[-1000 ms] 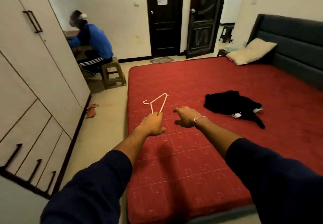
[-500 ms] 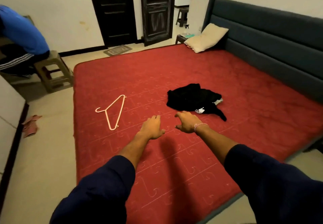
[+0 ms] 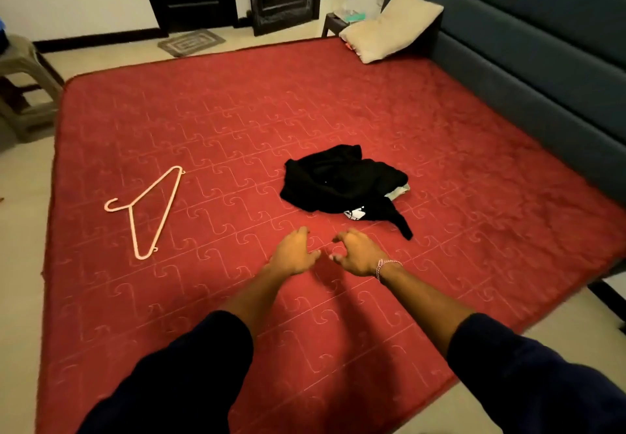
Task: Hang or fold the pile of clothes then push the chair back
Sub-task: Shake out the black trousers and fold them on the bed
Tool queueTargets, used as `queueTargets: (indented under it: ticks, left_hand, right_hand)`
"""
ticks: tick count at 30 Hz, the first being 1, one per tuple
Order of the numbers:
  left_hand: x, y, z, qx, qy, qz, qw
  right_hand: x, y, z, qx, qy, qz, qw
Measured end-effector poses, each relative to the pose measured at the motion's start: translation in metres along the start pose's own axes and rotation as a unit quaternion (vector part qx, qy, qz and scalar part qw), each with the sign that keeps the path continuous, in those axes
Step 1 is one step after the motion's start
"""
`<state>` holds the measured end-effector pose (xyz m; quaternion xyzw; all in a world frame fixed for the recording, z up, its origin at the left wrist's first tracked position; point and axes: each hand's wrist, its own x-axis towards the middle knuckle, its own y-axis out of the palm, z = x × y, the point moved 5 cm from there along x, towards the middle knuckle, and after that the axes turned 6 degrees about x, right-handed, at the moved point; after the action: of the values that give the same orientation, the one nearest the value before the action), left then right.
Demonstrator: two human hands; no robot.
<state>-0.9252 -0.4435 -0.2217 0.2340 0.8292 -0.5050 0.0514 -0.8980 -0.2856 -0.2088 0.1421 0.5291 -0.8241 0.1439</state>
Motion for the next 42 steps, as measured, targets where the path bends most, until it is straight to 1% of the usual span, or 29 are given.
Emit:
queueTargets:
  ticks: [6, 9, 11, 13, 15, 19, 21, 23, 24, 25, 27, 30, 32, 34, 36, 39, 40, 42]
  left_hand:
    - [0.075, 0.029, -0.032, -0.025, -0.025, 0.019, 0.999]
    - [0.109, 0.047, -0.039, -0.029, -0.035, 0.022, 0.999]
    - [0.121, 0.057, -0.036, -0.031, -0.039, 0.032, 0.998]
    - [0.139, 0.069, -0.028, -0.053, -0.053, 0.037, 0.996]
    - [0.152, 0.072, -0.02, -0.081, -0.069, 0.039, 0.994]
    - [0.185, 0.063, -0.002, -0.126, -0.118, 0.018, 0.985]
    - [0.198, 0.061, 0.004, -0.155, -0.134, 0.011, 0.979]
    - [0.21, 0.061, 0.007, -0.182, -0.15, 0.006, 0.972]
    - [0.216, 0.061, 0.008, -0.203, -0.163, 0.002, 0.966]
    - [0.221, 0.06, 0.008, -0.233, -0.184, 0.002, 0.955]
    - [0.23, 0.058, 0.007, -0.31, -0.237, -0.004, 0.921]
    - [0.241, 0.063, 0.009, -0.415, -0.284, -0.01, 0.864]
    - [0.243, 0.067, 0.011, -0.46, -0.302, 0.005, 0.835]
    - [0.244, 0.071, 0.009, -0.51, -0.32, 0.016, 0.799]
    - [0.242, 0.068, 0.004, -0.559, -0.321, 0.014, 0.765]
    - [0.24, 0.064, 0.001, -0.607, -0.312, 0.014, 0.731]
    - [0.24, 0.061, -0.001, -0.632, -0.295, 0.014, 0.716]
    - [0.239, 0.049, -0.009, -0.686, -0.235, 0.015, 0.689]
  right_hand:
    - [0.072, -0.009, -0.061, 0.024, -0.038, 0.036, 0.998]
    - [0.12, -0.012, -0.086, 0.024, -0.037, 0.048, 0.998]
    - [0.143, -0.013, -0.091, 0.02, -0.036, 0.057, 0.998]
    - [0.171, -0.009, -0.097, 0.017, -0.044, 0.073, 0.996]
    - [0.194, -0.005, -0.101, 0.012, -0.035, 0.074, 0.997]
    - [0.246, 0.008, -0.107, -0.001, -0.041, 0.065, 0.997]
    - [0.266, 0.012, -0.108, 0.005, -0.046, 0.068, 0.997]
    - [0.278, 0.016, -0.109, 0.03, -0.05, 0.081, 0.995]
    - [0.282, 0.015, -0.111, 0.049, -0.046, 0.075, 0.995]
    - [0.284, 0.014, -0.113, 0.067, -0.039, 0.058, 0.995]
    - [0.284, 0.011, -0.116, 0.124, -0.025, 0.016, 0.992]
    - [0.279, -0.001, -0.115, 0.243, 0.013, -0.044, 0.969]
    - [0.278, -0.004, -0.112, 0.274, 0.021, -0.042, 0.961]
    - [0.273, -0.008, -0.104, 0.32, 0.013, -0.004, 0.947]
    - [0.265, -0.012, -0.094, 0.391, -0.007, 0.022, 0.92]
    - [0.243, -0.027, -0.075, 0.502, -0.039, 0.029, 0.864]
    - [0.236, -0.031, -0.068, 0.525, -0.046, 0.029, 0.849]
    - [0.223, -0.038, -0.059, 0.533, -0.074, 0.029, 0.842]
